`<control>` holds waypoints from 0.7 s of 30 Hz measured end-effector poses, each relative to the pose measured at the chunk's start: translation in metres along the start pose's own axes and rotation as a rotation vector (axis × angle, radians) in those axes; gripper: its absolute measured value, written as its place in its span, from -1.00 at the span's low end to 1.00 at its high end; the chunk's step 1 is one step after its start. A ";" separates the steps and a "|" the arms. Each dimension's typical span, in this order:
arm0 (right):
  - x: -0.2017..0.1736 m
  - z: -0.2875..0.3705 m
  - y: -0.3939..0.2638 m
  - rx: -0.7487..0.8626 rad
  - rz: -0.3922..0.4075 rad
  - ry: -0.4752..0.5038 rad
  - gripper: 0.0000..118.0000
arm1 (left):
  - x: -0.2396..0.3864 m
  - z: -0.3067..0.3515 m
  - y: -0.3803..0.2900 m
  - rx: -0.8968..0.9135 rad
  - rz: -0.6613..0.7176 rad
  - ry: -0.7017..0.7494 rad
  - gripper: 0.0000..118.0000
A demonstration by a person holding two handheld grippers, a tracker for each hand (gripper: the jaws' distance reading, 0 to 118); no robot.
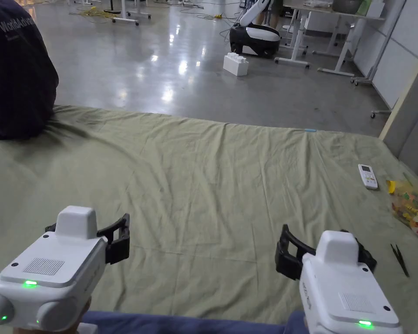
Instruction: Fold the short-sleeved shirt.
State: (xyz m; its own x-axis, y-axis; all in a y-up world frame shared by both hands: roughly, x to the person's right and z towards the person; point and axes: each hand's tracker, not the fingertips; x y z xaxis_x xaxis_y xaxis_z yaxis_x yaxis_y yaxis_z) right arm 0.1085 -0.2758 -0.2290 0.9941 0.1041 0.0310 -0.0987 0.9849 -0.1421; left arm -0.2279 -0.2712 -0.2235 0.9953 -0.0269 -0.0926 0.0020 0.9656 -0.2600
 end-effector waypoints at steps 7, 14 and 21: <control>-0.019 0.002 0.028 0.160 0.049 -0.033 -0.50 | 0.013 0.009 0.018 0.143 -0.033 0.059 -0.76; -0.023 0.000 0.039 0.200 0.061 0.030 -0.99 | -0.005 0.008 0.021 0.139 0.007 0.104 -0.93; -0.024 -0.003 0.039 0.158 0.043 0.035 -0.99 | -0.048 0.008 0.022 0.041 0.024 0.071 -0.93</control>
State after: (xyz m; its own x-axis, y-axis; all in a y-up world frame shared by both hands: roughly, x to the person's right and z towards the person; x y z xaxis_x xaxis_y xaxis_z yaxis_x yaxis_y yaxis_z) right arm 0.0808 -0.2402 -0.2385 0.9895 0.1442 -0.0071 -0.1441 0.9894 0.0151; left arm -0.2750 -0.2470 -0.2174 0.9859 -0.0206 -0.1662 -0.0163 0.9759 -0.2174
